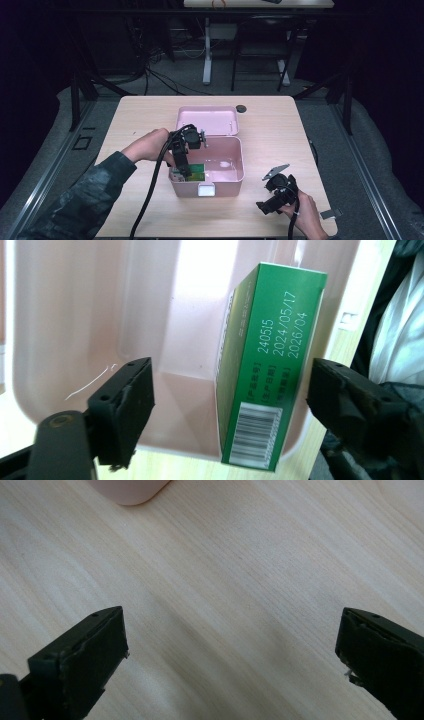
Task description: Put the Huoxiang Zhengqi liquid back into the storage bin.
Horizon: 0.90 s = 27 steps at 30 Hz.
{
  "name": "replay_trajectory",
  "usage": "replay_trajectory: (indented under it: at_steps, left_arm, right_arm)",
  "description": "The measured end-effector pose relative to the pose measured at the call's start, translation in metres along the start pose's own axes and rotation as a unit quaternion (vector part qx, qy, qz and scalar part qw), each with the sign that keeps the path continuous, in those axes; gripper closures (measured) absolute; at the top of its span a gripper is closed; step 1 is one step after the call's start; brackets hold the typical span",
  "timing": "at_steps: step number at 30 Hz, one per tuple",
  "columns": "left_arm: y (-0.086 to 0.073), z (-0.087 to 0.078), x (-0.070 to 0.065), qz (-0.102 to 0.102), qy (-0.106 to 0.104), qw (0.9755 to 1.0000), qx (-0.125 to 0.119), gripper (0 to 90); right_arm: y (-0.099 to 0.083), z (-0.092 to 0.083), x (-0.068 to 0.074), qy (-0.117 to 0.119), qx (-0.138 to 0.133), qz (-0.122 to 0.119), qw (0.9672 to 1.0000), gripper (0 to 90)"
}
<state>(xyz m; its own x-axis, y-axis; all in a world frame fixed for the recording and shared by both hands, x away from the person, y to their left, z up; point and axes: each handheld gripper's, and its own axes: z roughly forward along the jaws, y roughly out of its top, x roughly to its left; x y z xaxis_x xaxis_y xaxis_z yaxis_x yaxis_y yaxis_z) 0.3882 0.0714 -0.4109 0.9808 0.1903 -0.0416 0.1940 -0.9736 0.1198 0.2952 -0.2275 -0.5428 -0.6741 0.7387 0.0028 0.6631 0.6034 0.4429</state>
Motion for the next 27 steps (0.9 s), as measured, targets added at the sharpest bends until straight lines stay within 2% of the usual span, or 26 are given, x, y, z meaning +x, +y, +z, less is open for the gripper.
replay_trajectory:
  at_steps: [2,9,15,16,18,23,25,27]
  left_arm:
    - [-0.002,-0.006,0.001,-0.006,0.005,0.9999,-0.007,15.6]
    - [-0.012,-0.025,0.005,-0.032,0.032,0.9983,-0.036,12.9]
    - [-0.023,-0.035,0.011,-0.054,0.041,0.9967,-0.046,8.5]
    - [-0.025,-0.037,0.012,-0.058,0.042,0.9966,-0.042,8.3]
    - [-0.031,-0.038,0.015,-0.068,0.047,0.9953,-0.051,7.9]
    - [-0.045,-0.042,0.022,-0.092,0.055,0.9928,-0.055,4.9]
    - [-0.052,-0.043,0.025,-0.106,0.059,0.9902,-0.068,4.4]
    - [-0.058,-0.043,0.027,-0.119,0.064,0.9884,-0.070,3.9]
  right_arm:
    - [0.000,-0.001,-0.001,-0.006,0.001,-0.003,1.0000,0.0]
    - [0.000,-0.004,-0.003,-0.003,-0.011,0.013,0.9998,0.0]
    - [0.000,-0.005,-0.004,-0.001,-0.012,0.014,0.9998,0.0]
    - [0.000,-0.005,-0.004,0.000,-0.012,0.014,0.9998,0.0]
    - [0.000,-0.005,-0.005,0.000,-0.013,0.016,0.9998,0.0]
    - [-0.001,-0.006,-0.006,-0.001,-0.016,0.017,0.9997,0.0]
    - [-0.001,-0.006,-0.007,-0.003,-0.017,0.018,0.9997,0.0]
    - [-0.001,-0.006,-0.009,-0.002,-0.017,0.020,0.9996,0.0]
